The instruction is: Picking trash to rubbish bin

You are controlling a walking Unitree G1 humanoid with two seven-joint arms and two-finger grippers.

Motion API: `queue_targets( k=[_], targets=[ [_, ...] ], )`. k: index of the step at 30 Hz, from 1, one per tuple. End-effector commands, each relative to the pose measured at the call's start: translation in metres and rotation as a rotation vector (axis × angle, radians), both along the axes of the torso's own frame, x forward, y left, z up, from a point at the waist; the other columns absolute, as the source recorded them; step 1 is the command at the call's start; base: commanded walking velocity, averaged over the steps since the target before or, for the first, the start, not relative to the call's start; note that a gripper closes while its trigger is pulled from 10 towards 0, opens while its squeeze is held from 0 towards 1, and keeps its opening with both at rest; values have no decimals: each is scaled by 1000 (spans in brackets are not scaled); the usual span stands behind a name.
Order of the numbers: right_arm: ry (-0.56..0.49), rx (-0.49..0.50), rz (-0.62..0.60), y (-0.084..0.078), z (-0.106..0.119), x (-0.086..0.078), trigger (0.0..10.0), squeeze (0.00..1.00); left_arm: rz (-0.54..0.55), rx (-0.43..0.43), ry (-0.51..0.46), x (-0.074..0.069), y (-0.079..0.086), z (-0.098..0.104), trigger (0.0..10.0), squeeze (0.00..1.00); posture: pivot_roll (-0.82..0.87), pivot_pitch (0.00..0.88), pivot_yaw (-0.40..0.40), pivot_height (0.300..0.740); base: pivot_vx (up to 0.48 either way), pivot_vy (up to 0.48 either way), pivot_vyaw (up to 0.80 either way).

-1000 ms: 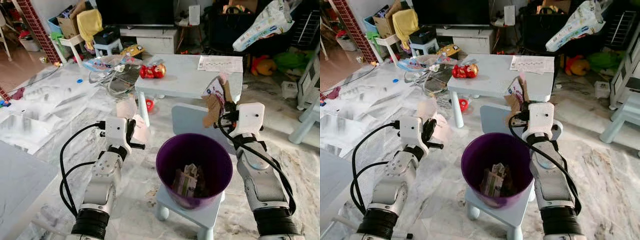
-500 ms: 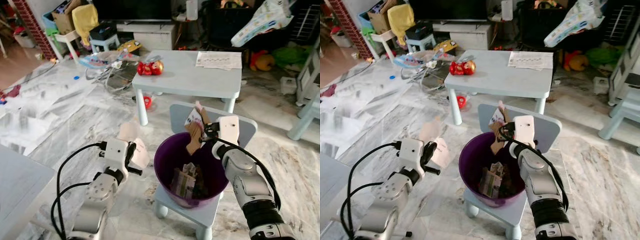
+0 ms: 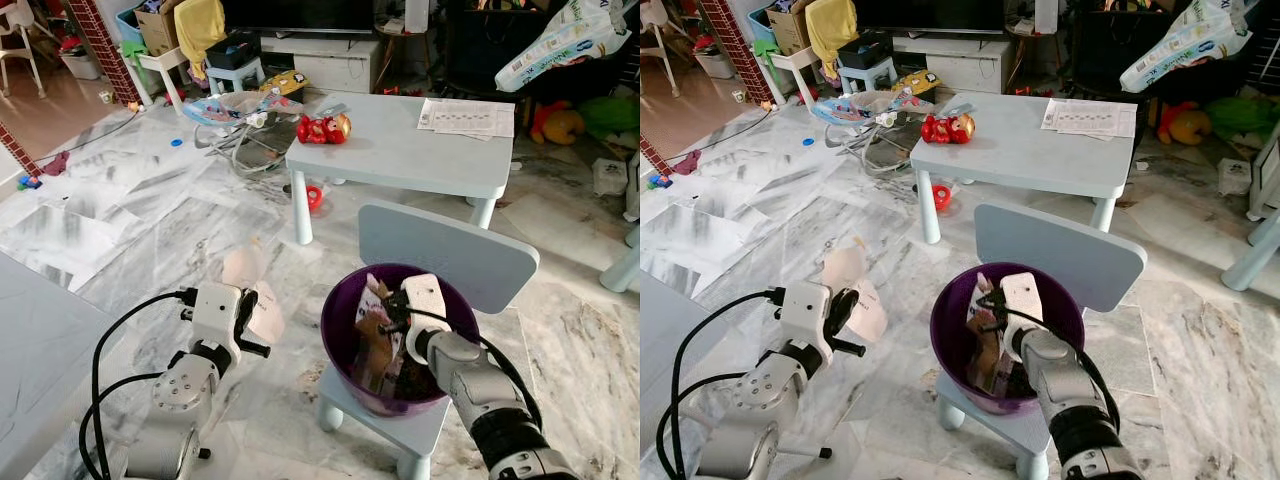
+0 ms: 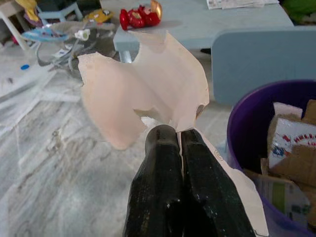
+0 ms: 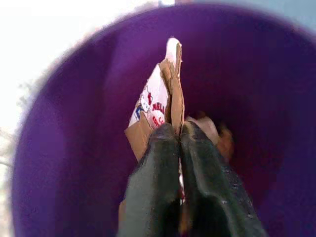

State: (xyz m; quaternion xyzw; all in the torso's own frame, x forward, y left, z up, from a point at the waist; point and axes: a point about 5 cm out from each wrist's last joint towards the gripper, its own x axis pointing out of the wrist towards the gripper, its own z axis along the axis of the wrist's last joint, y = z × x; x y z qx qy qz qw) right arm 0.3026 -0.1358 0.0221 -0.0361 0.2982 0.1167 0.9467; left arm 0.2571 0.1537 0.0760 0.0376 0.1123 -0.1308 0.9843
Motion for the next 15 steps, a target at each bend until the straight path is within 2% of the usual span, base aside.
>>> queue_targets(
  k=[1,13,15],
  targets=[
    [16,-48,-62,-10,-2,2,10000,1000,-5,3,2,-1,0,2,10000,0,15,72,105,740,0,0,0],
    [-27,-116,-171,-28,2,7,10000,1000,-16,-5,5,6,-5,4,10000,0,-3,69,104,740,0,0,0],
    [-45,-124,-177,-33,5,7,10000,1000,-34,-11,-5,12,-10,5,10000,0,-16,68,103,740,0,0,0]
  ],
)
